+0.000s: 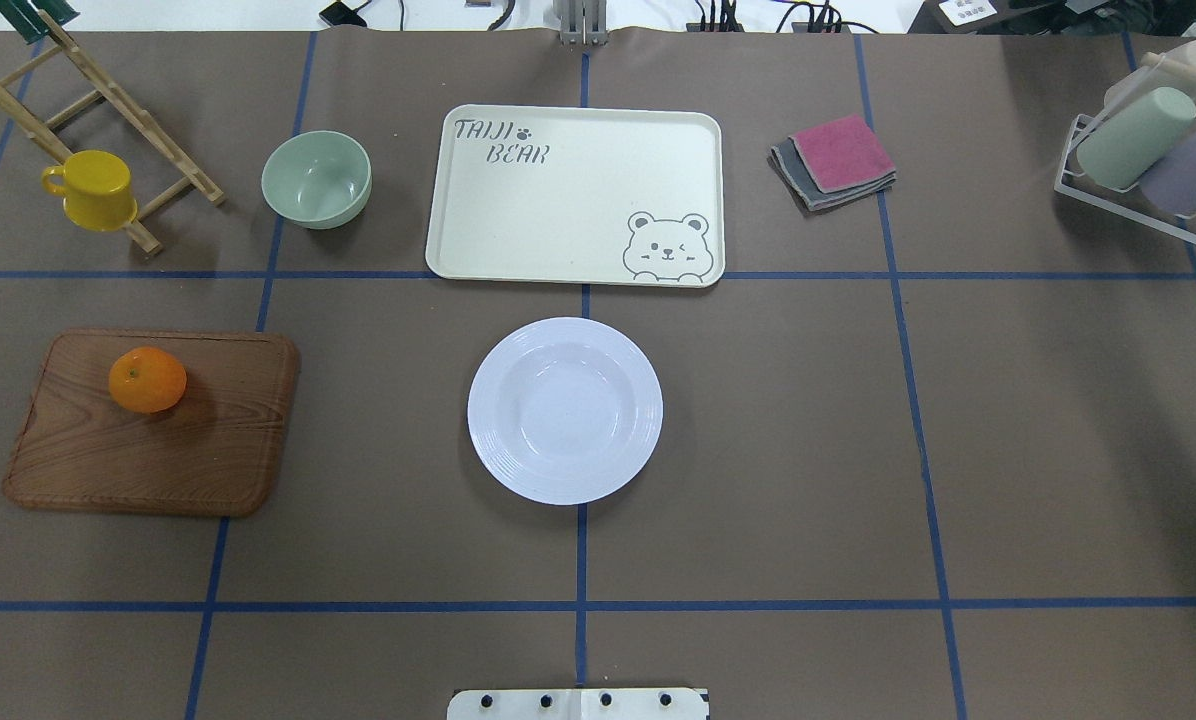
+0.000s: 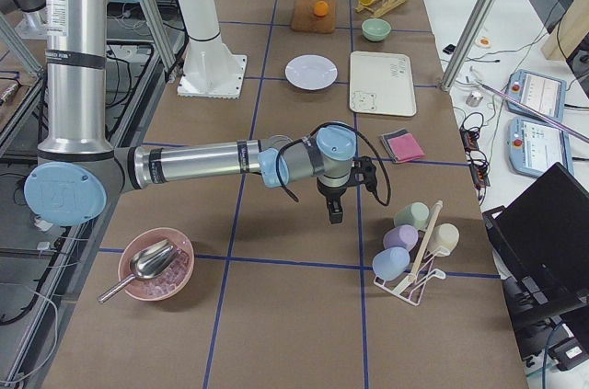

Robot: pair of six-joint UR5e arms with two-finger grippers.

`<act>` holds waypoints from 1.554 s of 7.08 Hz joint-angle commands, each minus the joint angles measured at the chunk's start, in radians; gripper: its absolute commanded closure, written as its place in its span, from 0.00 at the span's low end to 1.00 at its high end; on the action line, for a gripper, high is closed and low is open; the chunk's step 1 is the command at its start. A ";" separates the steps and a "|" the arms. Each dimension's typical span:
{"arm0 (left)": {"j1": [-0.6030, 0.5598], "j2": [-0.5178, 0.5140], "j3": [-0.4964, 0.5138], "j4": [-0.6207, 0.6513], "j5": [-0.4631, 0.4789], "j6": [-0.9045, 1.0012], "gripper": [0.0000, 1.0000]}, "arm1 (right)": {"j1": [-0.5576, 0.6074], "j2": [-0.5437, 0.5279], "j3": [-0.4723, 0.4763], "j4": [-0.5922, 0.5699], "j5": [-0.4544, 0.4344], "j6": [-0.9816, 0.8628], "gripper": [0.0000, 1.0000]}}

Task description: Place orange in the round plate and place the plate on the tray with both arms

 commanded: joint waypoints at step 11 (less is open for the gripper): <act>0.366 0.040 -0.203 -0.096 0.183 -0.507 0.01 | 0.004 -0.013 0.015 0.001 0.001 0.004 0.00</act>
